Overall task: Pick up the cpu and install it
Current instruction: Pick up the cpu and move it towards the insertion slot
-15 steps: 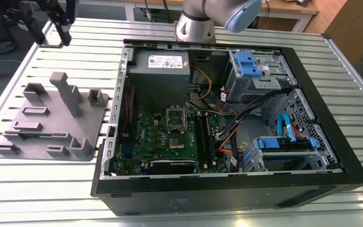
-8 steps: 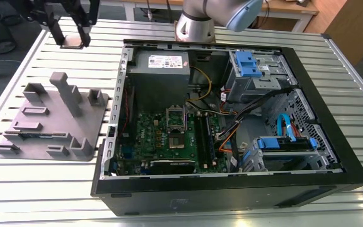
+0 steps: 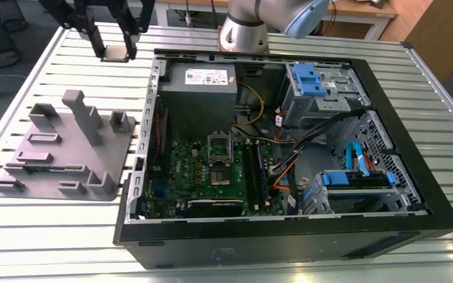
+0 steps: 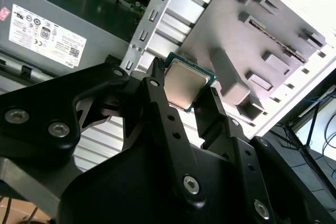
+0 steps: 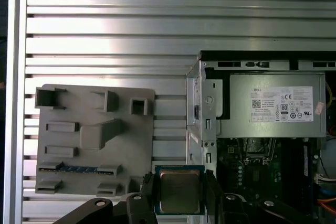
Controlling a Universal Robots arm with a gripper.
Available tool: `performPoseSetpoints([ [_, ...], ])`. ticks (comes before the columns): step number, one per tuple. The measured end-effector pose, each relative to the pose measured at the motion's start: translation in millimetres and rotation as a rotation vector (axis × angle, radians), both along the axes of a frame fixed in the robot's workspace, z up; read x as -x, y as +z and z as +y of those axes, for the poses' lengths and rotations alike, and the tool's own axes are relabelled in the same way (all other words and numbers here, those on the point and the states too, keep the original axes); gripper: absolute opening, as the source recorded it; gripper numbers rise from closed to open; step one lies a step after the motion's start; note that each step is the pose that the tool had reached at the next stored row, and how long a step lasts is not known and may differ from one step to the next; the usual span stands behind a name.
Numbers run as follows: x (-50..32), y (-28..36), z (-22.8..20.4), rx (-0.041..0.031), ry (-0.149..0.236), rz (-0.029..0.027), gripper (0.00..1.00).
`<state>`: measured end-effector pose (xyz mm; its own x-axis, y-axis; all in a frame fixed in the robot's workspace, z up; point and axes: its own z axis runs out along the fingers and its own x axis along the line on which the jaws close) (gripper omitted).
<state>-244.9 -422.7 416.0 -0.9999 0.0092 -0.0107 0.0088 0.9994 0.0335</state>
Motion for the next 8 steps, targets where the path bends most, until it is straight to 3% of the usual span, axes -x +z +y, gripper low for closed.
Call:
performPoseSetpoints([
  [8,-33.9,-0.3,0.0,-0.0001,0.000,0.0003,0.47],
])
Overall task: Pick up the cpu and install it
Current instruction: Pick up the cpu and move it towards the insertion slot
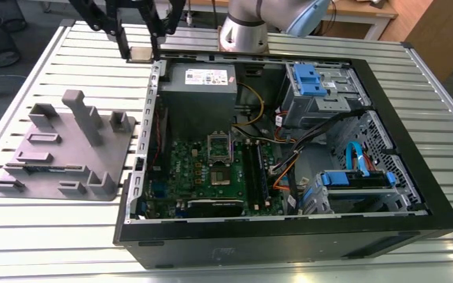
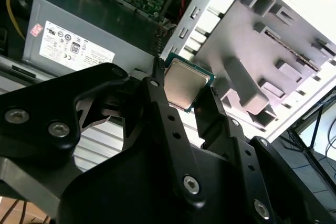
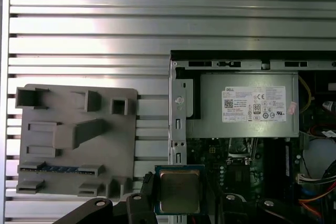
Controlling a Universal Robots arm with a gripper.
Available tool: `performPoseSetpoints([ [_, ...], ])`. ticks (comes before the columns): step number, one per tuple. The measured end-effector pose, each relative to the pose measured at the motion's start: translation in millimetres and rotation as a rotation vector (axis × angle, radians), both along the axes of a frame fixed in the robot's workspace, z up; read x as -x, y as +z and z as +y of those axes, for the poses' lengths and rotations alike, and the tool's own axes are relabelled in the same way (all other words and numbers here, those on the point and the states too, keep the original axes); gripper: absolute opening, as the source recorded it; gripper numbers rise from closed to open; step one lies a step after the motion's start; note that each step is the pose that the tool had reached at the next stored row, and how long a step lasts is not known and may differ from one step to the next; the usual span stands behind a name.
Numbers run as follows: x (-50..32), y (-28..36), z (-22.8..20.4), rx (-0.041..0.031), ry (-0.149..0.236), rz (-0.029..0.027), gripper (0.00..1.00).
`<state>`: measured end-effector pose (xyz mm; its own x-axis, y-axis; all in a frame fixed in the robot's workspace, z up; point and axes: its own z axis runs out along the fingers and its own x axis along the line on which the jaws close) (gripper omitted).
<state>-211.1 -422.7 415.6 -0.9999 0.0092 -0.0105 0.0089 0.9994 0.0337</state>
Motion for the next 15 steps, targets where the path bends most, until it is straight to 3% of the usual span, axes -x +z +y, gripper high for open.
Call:
performPoseSetpoints([
  [15,-59.0,-0.3,0.0,0.0000,0.000,0.0011,0.47],
])
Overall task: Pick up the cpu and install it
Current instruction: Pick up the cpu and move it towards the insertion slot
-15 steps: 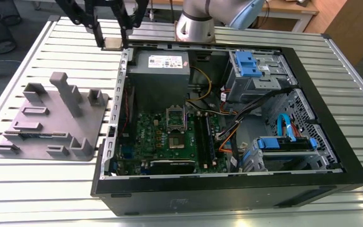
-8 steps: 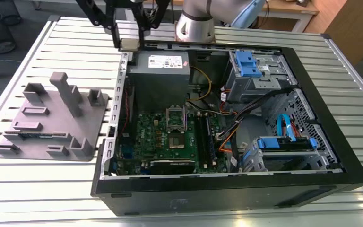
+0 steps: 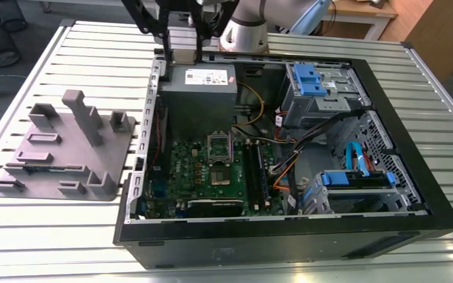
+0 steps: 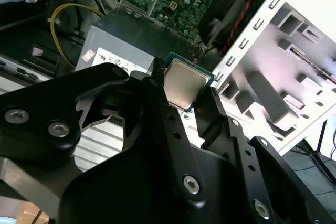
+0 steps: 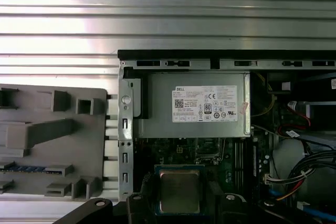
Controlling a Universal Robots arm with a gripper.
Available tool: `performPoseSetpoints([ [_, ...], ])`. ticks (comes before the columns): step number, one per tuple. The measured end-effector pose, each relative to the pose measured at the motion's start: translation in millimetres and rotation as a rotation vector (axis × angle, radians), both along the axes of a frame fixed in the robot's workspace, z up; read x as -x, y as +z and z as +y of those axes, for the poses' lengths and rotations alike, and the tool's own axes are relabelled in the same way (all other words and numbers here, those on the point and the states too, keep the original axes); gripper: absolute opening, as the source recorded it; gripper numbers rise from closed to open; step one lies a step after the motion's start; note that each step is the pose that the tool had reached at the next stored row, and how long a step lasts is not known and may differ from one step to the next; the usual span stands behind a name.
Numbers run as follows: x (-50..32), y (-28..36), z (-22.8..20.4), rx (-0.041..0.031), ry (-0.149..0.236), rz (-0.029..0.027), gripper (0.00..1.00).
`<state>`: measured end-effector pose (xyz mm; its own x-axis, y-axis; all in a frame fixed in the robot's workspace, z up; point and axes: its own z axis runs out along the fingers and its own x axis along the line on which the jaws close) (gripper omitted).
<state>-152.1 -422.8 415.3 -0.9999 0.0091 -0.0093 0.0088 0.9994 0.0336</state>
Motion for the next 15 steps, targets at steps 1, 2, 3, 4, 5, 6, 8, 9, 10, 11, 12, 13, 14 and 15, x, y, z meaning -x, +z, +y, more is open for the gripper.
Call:
performPoseSetpoints([
  [1,-3.6,0.0,0.0,0.0000,0.000,0.0001,0.47],
  [2,-7.2,0.0,0.0,0.0000,0.000,0.0003,0.47],
  [3,-11.1,-0.1,0.0,0.0000,0.000,0.0004,0.47],
  [4,-15.0,-0.1,0.0,0.0000,0.000,0.0006,0.47],
  [5,-18.9,-0.1,0.0,0.0000,0.000,0.0008,0.47],
  [6,-23.1,-0.1,0.0,0.0000,0.000,0.0009,0.47],
  [8,-32.5,-0.1,0.0,0.0001,0.000,0.0012,0.47],
  [9,-37.0,-0.1,0.0,0.0000,0.000,0.0013,0.47],
  [10,-41.4,-0.1,0.0,0.0001,0.000,0.0014,0.47],
  [11,-46.0,-0.1,0.0,0.0000,0.000,0.0015,0.47],
  [12,-50.4,-0.1,0.0,0.0001,0.000,0.0017,0.47],
  [13,-53.7,-0.2,0.0,0.0000,0.000,0.0019,0.47],
  [14,-55.7,-0.2,0.0,0.0000,-0.001,0.0020,0.47],
  [15,-56.8,-0.2,0.0,0.0001,-0.003,0.0020,0.47],
])
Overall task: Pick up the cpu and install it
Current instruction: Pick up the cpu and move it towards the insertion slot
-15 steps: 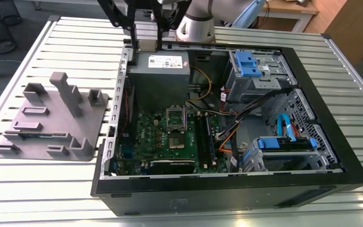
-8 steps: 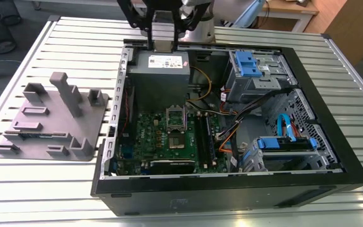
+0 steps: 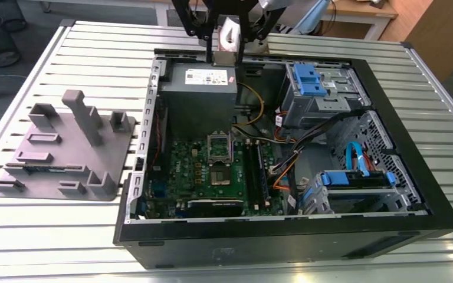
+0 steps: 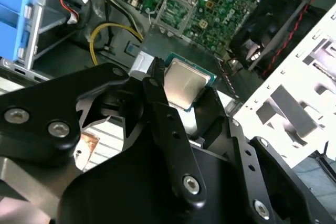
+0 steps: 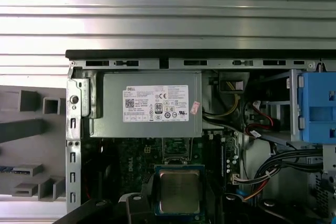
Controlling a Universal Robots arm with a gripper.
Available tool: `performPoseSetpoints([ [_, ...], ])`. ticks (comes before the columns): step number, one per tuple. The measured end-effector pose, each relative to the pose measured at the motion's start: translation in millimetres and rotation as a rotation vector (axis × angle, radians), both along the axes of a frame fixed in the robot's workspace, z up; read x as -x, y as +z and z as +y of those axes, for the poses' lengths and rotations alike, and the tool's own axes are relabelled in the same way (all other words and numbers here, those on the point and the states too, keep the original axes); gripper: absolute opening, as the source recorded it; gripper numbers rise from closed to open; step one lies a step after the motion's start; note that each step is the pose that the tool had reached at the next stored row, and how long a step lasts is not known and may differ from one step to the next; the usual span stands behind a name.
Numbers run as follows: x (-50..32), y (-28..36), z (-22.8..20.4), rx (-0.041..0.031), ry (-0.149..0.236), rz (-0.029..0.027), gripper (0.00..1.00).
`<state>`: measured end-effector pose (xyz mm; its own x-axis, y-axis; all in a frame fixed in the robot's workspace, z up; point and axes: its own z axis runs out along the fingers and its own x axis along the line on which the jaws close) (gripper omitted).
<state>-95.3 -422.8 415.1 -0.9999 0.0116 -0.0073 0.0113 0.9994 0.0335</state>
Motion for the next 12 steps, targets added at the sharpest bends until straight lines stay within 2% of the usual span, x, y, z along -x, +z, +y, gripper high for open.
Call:
performPoseSetpoints([
  [12,-1.0,-0.1,0.0,-0.0001,-0.007,-0.0001,0.47],
])
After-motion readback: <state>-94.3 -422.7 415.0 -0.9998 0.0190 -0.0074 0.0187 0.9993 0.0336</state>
